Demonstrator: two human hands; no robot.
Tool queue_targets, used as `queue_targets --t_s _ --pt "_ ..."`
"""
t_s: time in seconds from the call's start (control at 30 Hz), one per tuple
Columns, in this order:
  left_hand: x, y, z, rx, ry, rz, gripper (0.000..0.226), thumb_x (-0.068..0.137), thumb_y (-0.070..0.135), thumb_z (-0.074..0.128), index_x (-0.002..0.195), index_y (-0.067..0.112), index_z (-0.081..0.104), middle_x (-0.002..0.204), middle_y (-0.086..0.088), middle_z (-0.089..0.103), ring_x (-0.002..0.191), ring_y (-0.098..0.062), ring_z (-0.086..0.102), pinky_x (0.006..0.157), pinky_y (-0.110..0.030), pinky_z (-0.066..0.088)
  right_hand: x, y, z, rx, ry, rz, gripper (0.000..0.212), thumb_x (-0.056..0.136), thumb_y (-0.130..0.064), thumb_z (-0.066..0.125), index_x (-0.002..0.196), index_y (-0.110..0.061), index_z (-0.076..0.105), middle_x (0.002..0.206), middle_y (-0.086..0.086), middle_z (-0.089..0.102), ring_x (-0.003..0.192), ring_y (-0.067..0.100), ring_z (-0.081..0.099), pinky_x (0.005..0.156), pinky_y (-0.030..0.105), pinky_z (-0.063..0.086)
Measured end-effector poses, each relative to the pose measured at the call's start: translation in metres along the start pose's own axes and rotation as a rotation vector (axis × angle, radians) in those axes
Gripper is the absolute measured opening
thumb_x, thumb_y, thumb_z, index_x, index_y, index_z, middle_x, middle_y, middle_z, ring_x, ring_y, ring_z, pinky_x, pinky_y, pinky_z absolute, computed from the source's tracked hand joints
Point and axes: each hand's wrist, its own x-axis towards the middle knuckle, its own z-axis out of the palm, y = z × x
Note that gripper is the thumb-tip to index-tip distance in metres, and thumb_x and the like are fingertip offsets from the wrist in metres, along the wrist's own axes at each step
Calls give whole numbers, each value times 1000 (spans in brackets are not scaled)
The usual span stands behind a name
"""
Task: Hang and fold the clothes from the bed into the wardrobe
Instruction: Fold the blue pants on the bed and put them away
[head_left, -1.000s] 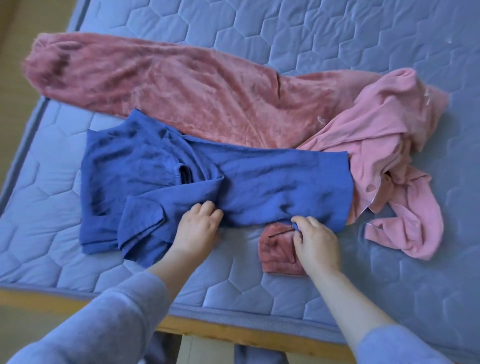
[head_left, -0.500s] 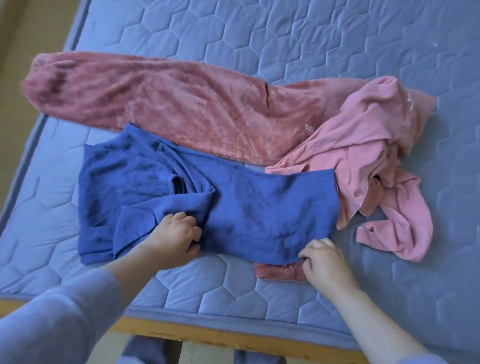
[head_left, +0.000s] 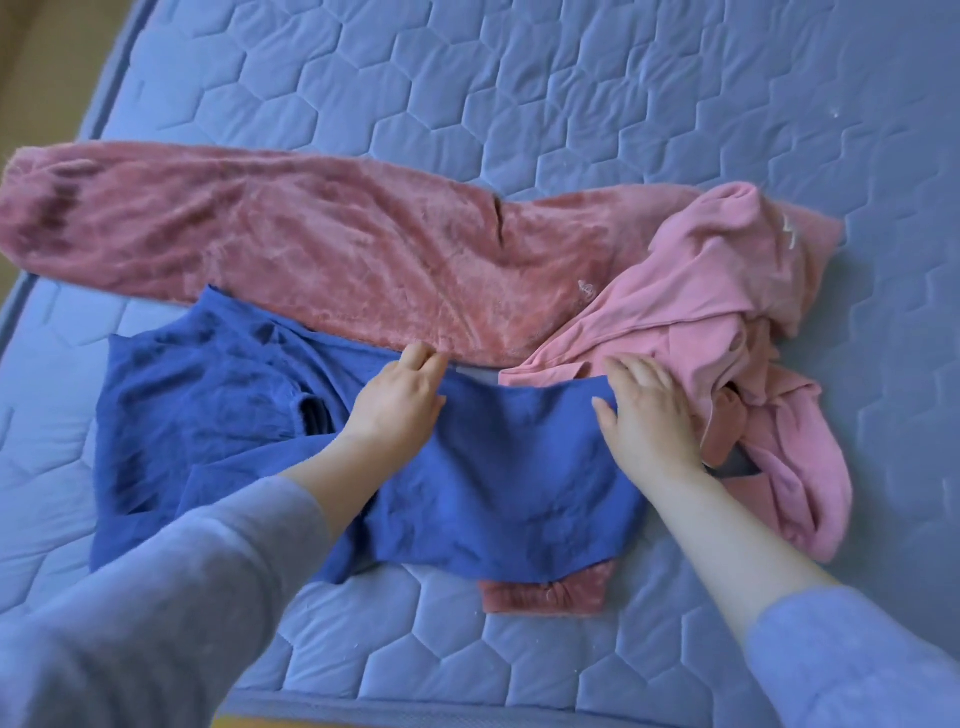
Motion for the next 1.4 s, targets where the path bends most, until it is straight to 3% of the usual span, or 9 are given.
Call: queue_targets --t_s 0.17,0.37,0.53,0.63,0.83,1.0,1.13,1.3,1.4 --pt "26 -1 2 68 -76 -53 30 95 23 55 121 8 53 123 -8 44 90 -35 60 70 -42 49 17 13 1 -52 -37 78 22 86 -29 68 97 -10 67 102 12 60 104 31 49 85 36 35" --pt "46 -4 -1 11 -22 -105 12 94 21 52 96 9 55 99 -10 60 90 -35 58 66 -35 39 18 39 -7 474 101 290 21 85 -25 69 77 -18 51 54 -9 44 55 12 42 59 31 32" --pt "51 -2 -2 2 -35 -130 16 92 26 57 99 11 57 100 -7 60 87 -30 57 67 -34 42 -1 44 17 791 -52 433 21 88 -26 68 100 -9 62 81 2 69 80 20 65 77 31 50" --pt "49 7 4 -23 -53 -71 19 90 29 60 100 13 58 103 -3 56 89 -26 57 67 -31 38 -15 45 28 909 -50 461 21 87 -30 69 90 -10 63 83 8 71 76 14 64 73 37 51" --pt "54 46 6 -91 -79 51 18 89 31 61 99 17 60 100 0 57 90 -23 57 74 -36 48 -39 51 29 784 4 418 47 90 -30 65 56 -18 35 48 -9 33 51 4 30 52 30 29" --pt "69 97 10 -90 -86 178 22 88 36 63 104 21 63 105 3 58 93 -21 58 77 -38 50 -51 44 22 742 179 389 7 87 -22 70 88 -15 69 75 -12 63 71 6 55 70 22 45" --pt "82 131 25 -38 -249 243 35 90 37 61 119 18 60 119 -1 57 109 -23 54 88 -39 47 -75 40 23 734 353 476 6 87 -16 68 92 -14 67 85 -2 68 78 16 63 72 31 52" --pt "94 155 33 -95 -258 165 25 87 30 66 102 11 63 96 -1 65 99 -26 57 86 -41 47 -111 43 50 764 -21 740 26 88 -30 67 108 -14 68 101 -1 69 95 18 65 86 35 50" --pt "97 162 33 -205 -248 115 14 86 24 68 80 14 60 73 3 58 76 -24 59 73 -39 51 -112 42 59 880 -89 741 21 86 -28 69 93 -9 66 84 1 68 81 16 62 77 28 49"
